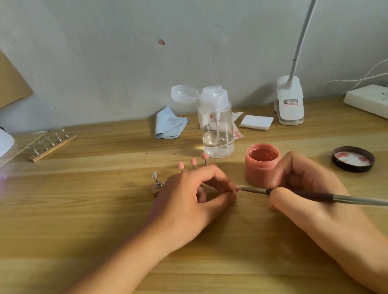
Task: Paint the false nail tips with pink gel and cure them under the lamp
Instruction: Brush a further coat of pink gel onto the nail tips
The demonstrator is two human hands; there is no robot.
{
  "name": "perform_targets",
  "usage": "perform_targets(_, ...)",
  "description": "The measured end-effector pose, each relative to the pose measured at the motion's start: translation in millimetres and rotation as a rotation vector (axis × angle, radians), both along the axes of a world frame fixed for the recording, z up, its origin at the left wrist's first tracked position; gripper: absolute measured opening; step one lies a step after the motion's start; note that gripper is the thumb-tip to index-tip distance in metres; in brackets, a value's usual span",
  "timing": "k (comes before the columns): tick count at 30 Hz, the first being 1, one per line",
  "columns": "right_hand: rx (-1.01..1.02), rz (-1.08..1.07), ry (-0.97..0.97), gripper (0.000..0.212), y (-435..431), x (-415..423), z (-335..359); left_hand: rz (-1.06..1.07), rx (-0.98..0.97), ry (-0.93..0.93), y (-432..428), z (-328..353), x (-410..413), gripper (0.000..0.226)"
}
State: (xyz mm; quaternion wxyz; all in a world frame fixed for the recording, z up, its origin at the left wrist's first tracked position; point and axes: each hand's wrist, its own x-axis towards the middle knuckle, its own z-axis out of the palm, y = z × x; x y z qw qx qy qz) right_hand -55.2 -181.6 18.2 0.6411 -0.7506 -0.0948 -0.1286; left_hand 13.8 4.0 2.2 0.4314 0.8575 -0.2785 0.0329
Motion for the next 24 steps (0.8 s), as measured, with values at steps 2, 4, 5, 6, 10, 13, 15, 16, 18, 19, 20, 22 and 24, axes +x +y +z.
perform_targets(2,0.002,-0.003,0.002,0.013,0,0,-1,-0.003,-0.009,0.000,0,0,0,0.015)
perform_targets(4,0.004,-0.006,0.006,0.012,0,1,-1,-0.002,-0.015,0.000,-1,0,1,0.014)
perform_targets(5,0.003,-0.010,0.007,0.011,0,1,-1,-0.002,-0.015,-0.001,-1,0,1,0.013)
perform_targets(6,0.008,-0.014,0.009,0.011,0,1,-1,-0.002,-0.016,-0.004,-1,0,1,0.013)
perform_targets(10,0.025,-0.025,0.021,0.011,-2,0,-2,0.002,-0.018,-0.012,-2,0,0,0.014)
perform_targets(13,0.042,-0.025,0.015,0.013,-1,1,-2,0.007,-0.011,-0.022,-1,-1,-1,0.014)
perform_targets(15,0.047,-0.026,0.008,0.013,-1,0,-2,0.008,-0.029,-0.010,-1,-2,0,0.015)
perform_targets(16,0.043,-0.024,0.005,0.013,-1,0,-1,0.006,-0.040,-0.005,-1,-2,0,0.015)
perform_targets(18,0.037,-0.026,-0.004,0.013,-1,0,0,0.005,-0.047,-0.014,-1,-3,0,0.017)
perform_targets(19,0.053,-0.041,-0.019,0.013,-2,1,-1,0.003,-0.046,-0.024,-1,-3,0,0.018)
perform_targets(20,0.083,-0.069,-0.031,0.014,-4,3,-2,0.000,-0.044,-0.029,-1,-3,0,0.018)
perform_targets(22,0.157,-0.127,-0.028,0.020,-8,7,-4,-0.002,-0.042,-0.042,-1,-2,1,0.016)
perform_targets(24,0.211,-0.149,-0.012,0.032,-11,10,-5,0.012,-0.069,-0.056,0,-3,1,0.015)
